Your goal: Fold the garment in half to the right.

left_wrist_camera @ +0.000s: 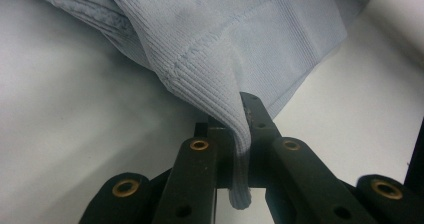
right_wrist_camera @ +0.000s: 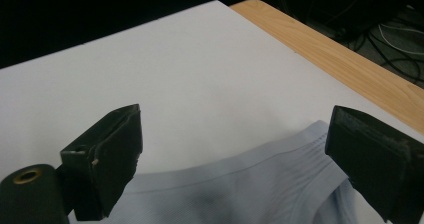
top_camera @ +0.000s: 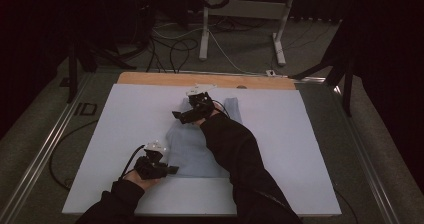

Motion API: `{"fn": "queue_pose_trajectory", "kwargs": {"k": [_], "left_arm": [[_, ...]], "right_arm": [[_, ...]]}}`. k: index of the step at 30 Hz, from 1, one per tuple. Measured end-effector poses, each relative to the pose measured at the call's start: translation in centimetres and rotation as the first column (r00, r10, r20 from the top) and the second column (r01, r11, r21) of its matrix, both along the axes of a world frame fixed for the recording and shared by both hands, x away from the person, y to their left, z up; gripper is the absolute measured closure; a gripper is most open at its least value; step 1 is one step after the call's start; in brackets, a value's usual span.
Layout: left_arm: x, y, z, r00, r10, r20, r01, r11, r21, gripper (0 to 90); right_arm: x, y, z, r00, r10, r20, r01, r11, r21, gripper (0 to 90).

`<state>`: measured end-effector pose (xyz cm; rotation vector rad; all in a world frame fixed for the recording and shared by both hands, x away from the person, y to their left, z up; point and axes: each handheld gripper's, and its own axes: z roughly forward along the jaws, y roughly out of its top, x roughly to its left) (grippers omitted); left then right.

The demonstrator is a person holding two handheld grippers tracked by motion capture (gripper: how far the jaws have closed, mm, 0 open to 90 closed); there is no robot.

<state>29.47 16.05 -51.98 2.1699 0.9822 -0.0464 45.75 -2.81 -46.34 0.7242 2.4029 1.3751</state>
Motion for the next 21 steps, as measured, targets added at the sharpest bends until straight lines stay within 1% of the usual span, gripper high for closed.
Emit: {"fn": "queue_pose_trajectory", "kwargs": {"k": [2, 4, 6, 9, 10, 12, 13, 14, 15, 17, 18, 19, 20, 21], "left_arm": [[-0.1, -0.1, 0.1, 1.0, 0.003, 0.008, -0.003, 1.0, 0.0, 85.8], [-0.1, -0.1, 0.2, 0.9999, 0.0, 0.013, 0.0, 1.0, -0.001, 85.8], [-0.1, -0.2, 0.2, 0.9999, 0.004, 0.014, -0.003, 1.0, -0.005, 85.9], [-0.2, -0.2, 0.3, 0.9999, 0.005, 0.016, -0.005, 1.0, -0.006, 85.9], [-0.2, -0.2, 0.3, 0.9999, 0.005, 0.016, -0.005, 1.0, -0.006, 85.9], [-0.1, -0.1, 0.3, 0.9999, 0.005, 0.014, -0.005, 0.9999, -0.012, 85.8], [-0.1, -0.1, 0.2, 0.9999, 0.004, 0.015, -0.004, 0.9999, -0.014, 85.8], [-0.1, -0.1, 0.3, 0.9999, 0.004, 0.011, -0.004, 0.9998, -0.017, 85.8], [-0.1, -0.1, 0.3, 1.0, 0.007, 0.007, -0.006, 0.9997, -0.022, 85.9], [-0.1, -0.1, 0.3, 0.9999, 0.009, 0.005, -0.009, 0.9996, -0.026, 85.9], [-0.1, -0.1, 0.3, 0.9999, 0.009, 0.005, -0.009, 0.9996, -0.026, 85.9], [-0.2, -0.2, 0.3, 1.0, 0.007, 0.005, -0.007, 0.9996, -0.027, 85.9], [-0.2, -0.2, 0.4, 1.0, 0.006, 0.007, -0.006, 0.9997, -0.025, 85.9], [-0.2, -0.2, 0.3, 1.0, 0.007, 0.006, -0.007, 0.9996, -0.029, 85.9]], "right_arm": [[0.6, 0.2, -0.1, 0.9998, -0.017, -0.005, 0.017, 0.9998, -0.012, 8.8], [1.2, 0.4, -0.3, 0.9994, -0.03, -0.017, 0.03, 0.9993, -0.021, 11.3], [1.7, 0.5, -0.5, 0.9989, -0.045, -0.011, 0.045, 0.9985, -0.033, 13.9], [2.6, 0.8, -0.7, 0.9964, -0.085, -0.01, 0.084, 0.9947, -0.059, 21.0], [2.9, 0.9, -0.7, 0.9956, -0.091, -0.02, 0.09, 0.9939, -0.064, 22.8], [3.5, 1.0, -0.8, 0.9922, -0.117, -0.045, 0.114, 0.9917, -0.06, 27.6], [3.5, 1.0, -0.8, 0.9922, -0.117, -0.045, 0.114, 0.9917, -0.06, 27.6], [4.0, 1.3, -1.1, 0.9902, -0.127, -0.057, 0.123, 0.9898, -0.072, 33.7], [4.3, 1.5, -1.2, 0.9877, -0.146, -0.058, 0.14, 0.9859, -0.092, 36.9], [4.8, 1.7, -1.7, 0.9842, -0.159, -0.079, 0.151, 0.9842, -0.092, 39.0], [5.1, 1.9, -1.9, 0.9827, -0.165, -0.083, 0.156, 0.9824, -0.102, 40.3], [5.1, 1.9, -1.9, 0.9827, -0.165, -0.083, 0.156, 0.9824, -0.102, 40.3], [5.5, 2.3, -2.3, 0.9797, -0.183, -0.08, 0.173, 0.977, -0.125, 42.3], [5.8, 2.4, -2.5, 0.9786, -0.188, -0.084, 0.176, 0.9761, -0.127, 43.5]]}}
